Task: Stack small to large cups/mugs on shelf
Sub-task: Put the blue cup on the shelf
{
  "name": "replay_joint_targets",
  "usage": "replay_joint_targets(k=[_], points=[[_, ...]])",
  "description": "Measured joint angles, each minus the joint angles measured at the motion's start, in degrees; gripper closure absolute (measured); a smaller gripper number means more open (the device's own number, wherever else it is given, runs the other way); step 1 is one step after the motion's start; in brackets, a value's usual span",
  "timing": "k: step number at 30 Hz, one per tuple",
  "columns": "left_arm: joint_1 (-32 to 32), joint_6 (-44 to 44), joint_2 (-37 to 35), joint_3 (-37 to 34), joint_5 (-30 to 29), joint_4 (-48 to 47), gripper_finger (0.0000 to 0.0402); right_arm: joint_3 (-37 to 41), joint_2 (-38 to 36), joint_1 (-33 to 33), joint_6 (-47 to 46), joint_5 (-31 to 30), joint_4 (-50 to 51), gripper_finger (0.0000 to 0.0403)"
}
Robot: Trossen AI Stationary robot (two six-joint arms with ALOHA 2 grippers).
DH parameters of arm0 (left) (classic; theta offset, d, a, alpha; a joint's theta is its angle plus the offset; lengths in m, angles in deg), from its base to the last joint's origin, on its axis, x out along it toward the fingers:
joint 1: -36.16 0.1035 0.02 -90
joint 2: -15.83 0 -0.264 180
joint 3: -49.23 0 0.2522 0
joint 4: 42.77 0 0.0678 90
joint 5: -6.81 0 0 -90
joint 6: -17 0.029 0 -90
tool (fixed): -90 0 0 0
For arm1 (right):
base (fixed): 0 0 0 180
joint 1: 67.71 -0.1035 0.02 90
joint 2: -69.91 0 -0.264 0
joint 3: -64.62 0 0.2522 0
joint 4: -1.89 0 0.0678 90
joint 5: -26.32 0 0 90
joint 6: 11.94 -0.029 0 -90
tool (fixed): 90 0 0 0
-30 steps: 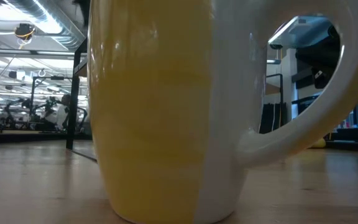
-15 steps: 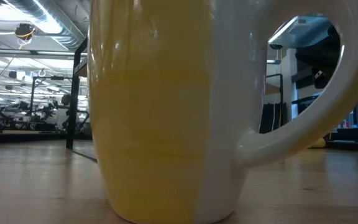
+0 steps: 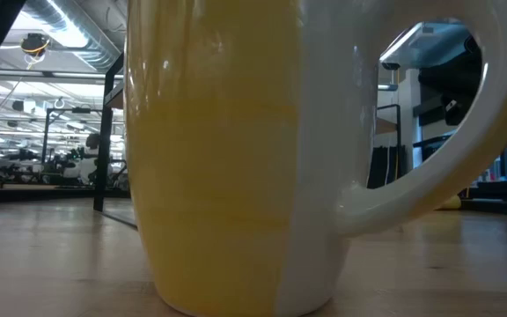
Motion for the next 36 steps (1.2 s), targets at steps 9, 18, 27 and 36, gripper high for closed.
replay_joint_targets(k=[9, 18, 27, 36], points=[[-2.4, -2.2, 0.3, 0.0, 4.7, 4.3, 0.0401, 0.0, 0.0, 0.0, 0.0, 0.0, 0.0, 0.0370], [-2.9, -0.9, 0.3, 0.0, 3.6, 0.9, 0.0401, 0.0, 0.0, 0.0, 0.0, 0.0, 0.0, 0.0370], [-2.9, 7.5, 2.3, 0.0, 2.3, -1.1, 0.0401, 0.0, 0.0, 0.0, 0.0, 0.0, 0.0, 0.0370], [-2.1, 18.4, 4.2, 0.0, 1.8, -1.1, 0.0401, 0.0, 0.0, 0.0, 0.0, 0.0, 0.0, 0.0370]])
